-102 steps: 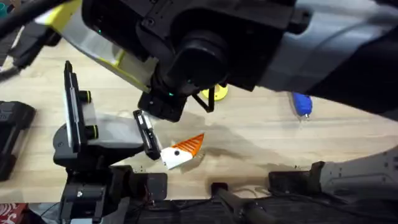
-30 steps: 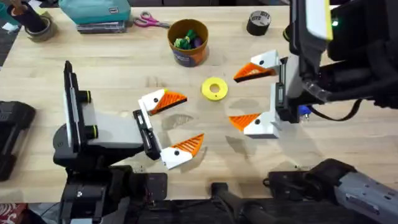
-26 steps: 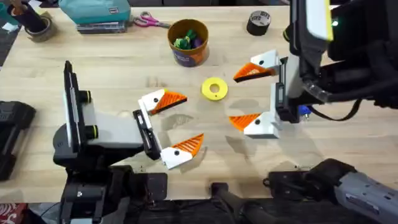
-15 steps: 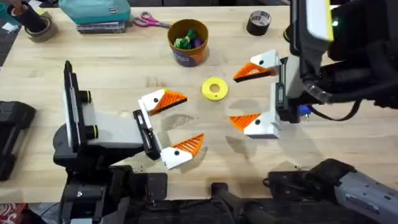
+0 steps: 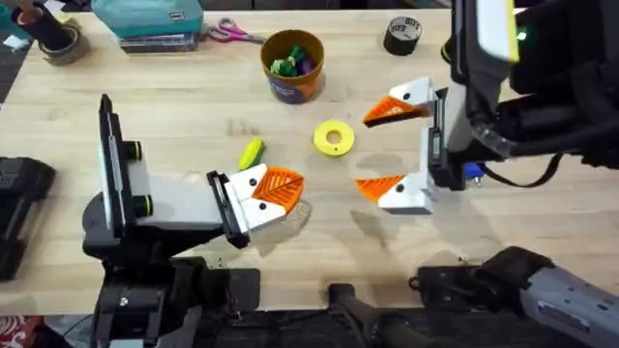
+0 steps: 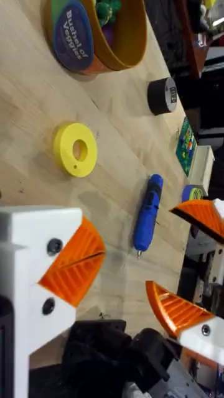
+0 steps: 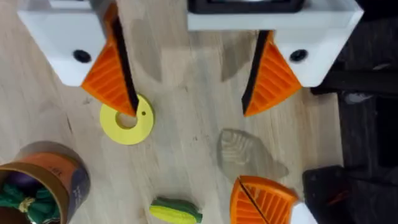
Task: Pick up the gripper from the table and insert it into the empty holder that is missing its gripper. Then pick up a screw, insert it into the mounting hole, and use the screwdriver to tighten it. Finally, clean up the table by picking up the vegetable and placing it into the bucket.
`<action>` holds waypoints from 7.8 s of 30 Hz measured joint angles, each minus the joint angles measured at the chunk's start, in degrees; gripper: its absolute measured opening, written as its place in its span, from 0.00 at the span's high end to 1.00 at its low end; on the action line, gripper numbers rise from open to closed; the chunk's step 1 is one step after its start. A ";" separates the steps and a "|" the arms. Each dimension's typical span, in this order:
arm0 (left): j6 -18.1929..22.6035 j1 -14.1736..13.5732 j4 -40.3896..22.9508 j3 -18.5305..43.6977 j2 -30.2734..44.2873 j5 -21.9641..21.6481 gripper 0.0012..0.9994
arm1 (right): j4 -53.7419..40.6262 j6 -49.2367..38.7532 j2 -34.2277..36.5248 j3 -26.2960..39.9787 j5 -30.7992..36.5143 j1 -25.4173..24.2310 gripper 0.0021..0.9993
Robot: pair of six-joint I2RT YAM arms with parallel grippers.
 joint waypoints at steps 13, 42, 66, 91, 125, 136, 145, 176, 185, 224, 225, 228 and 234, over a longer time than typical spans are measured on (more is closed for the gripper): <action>0.00 0.00 -0.01 0.00 0.01 0.00 0.99 | -9.18 28.42 0.42 9.13 28.05 -0.01 0.00; 0.00 0.00 -0.01 0.00 -0.01 0.00 0.99 | -23.43 40.25 18.51 28.80 41.24 -26.26 0.00; 0.00 0.00 -0.01 0.00 0.01 0.00 0.99 | -1.36 28.99 33.92 12.11 33.64 -31.75 0.00; 0.00 0.00 -0.01 0.01 -0.01 0.00 0.99 | 3.78 26.66 43.71 12.00 33.23 -34.91 0.00; 0.00 0.00 -0.01 0.00 -0.01 0.00 0.99 | -0.43 28.39 41.78 13.72 33.01 -35.06 0.98; 0.00 0.00 -0.01 0.00 0.01 0.00 0.99 | 0.31 31.22 21.84 22.33 30.58 -32.06 0.98; 0.00 0.00 -0.01 0.00 -0.01 0.00 0.99 | 14.67 34.05 11.96 22.95 27.53 -25.84 0.98; 0.00 0.00 0.01 0.00 0.01 0.00 0.99 | 44.32 42.44 5.63 22.97 8.12 1.56 0.98; 0.00 0.00 -0.01 0.00 0.01 0.00 0.99 | 53.21 42.88 11.85 22.97 7.55 11.26 0.98; 0.00 0.00 -0.01 0.00 0.00 0.00 0.99 | 62.87 41.72 16.54 22.95 -23.06 17.99 0.98; 0.00 0.00 -0.01 0.00 0.01 0.00 0.99 | 62.95 41.72 16.55 22.94 -23.34 17.99 0.98; 0.00 0.00 -0.01 0.00 0.00 0.00 0.99 | 63.82 41.75 16.55 22.20 -23.89 17.99 0.98; 0.00 0.00 -0.01 0.00 0.01 0.00 0.99 | 70.85 42.82 16.55 17.49 -24.16 18.05 0.98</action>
